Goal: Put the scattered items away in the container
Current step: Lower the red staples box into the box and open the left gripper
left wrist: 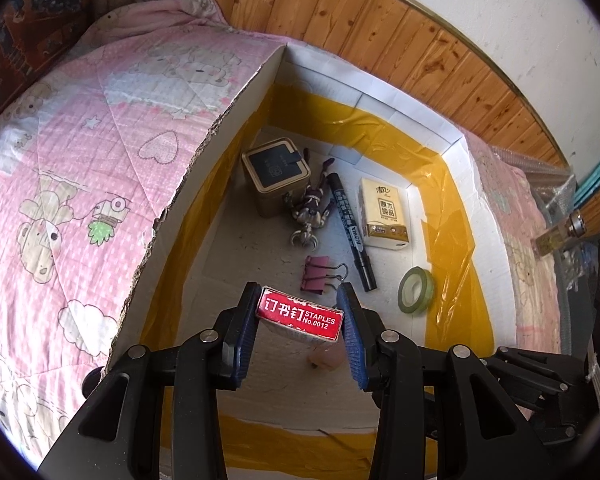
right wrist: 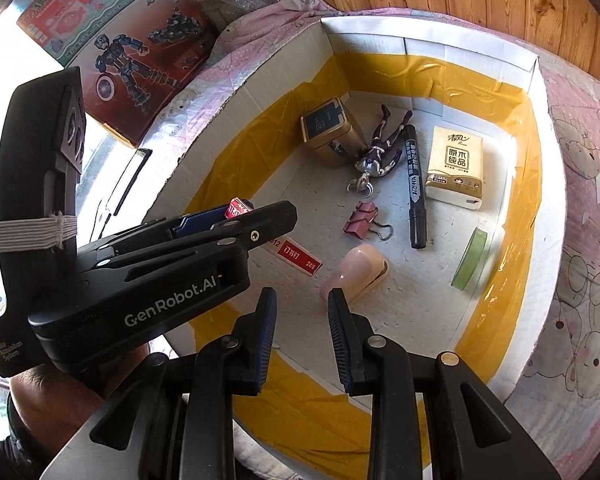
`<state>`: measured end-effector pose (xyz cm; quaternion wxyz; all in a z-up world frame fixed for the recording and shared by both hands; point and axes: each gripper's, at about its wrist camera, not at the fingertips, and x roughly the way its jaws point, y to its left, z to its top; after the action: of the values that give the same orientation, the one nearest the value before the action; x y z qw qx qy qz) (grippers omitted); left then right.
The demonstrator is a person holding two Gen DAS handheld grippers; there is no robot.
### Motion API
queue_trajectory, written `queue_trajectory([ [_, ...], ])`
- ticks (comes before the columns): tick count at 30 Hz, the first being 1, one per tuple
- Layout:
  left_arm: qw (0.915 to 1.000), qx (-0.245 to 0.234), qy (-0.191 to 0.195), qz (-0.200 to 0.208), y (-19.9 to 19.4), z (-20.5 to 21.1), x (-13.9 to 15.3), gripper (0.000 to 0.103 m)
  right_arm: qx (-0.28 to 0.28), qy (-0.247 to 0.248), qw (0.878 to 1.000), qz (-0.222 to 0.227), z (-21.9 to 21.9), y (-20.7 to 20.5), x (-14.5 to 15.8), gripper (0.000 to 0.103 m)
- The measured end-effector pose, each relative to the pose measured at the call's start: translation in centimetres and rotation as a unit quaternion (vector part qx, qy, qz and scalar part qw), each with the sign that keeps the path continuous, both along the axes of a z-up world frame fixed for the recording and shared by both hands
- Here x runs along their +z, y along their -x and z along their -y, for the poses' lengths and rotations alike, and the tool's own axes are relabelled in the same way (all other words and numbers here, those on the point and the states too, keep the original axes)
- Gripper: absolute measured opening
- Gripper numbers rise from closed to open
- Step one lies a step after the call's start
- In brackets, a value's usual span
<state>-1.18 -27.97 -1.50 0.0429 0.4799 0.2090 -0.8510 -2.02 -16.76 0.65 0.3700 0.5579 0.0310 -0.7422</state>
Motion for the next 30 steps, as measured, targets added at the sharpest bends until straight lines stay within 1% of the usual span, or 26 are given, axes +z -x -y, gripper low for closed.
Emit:
queue_trajectory([
  [5,0.9997,0.007,-0.014,-0.017,-0.3,0.3,0.4,0.041,-0.006,0.031,0.999,-0.019,-1.3,-0.6,1.7,0.030],
  [9,0.9991,0.009,-0.018,-0.037,-0.6,0.3,1.0,0.041,-0.014,0.049,0.998,-0.034,-2.7,-1.1,2.9,0.029],
  [17,0.9975,0.007,-0.025,-0.065,-1.0,0.1,1.9,0.041,-0.037,0.076,0.995,-0.043,-5.7,-0.8,4.4,0.029],
  [23,0.9984,0.001,-0.017,-0.054,-0.7,-0.5,1.5,0.043,-0.061,0.085,0.994,-0.034,-7.9,-0.2,4.2,0.029],
  [25,0.9988,0.007,-0.010,-0.048,-0.7,-0.5,1.4,0.049,-0.063,0.085,0.994,-0.031,-8.2,-0.2,4.0,0.029],
  [30,0.9988,0.017,-0.008,-0.045,-0.8,-0.4,1.3,0.049,-0.060,0.090,0.994,-0.028,-8.4,-0.4,3.7,0.029],
])
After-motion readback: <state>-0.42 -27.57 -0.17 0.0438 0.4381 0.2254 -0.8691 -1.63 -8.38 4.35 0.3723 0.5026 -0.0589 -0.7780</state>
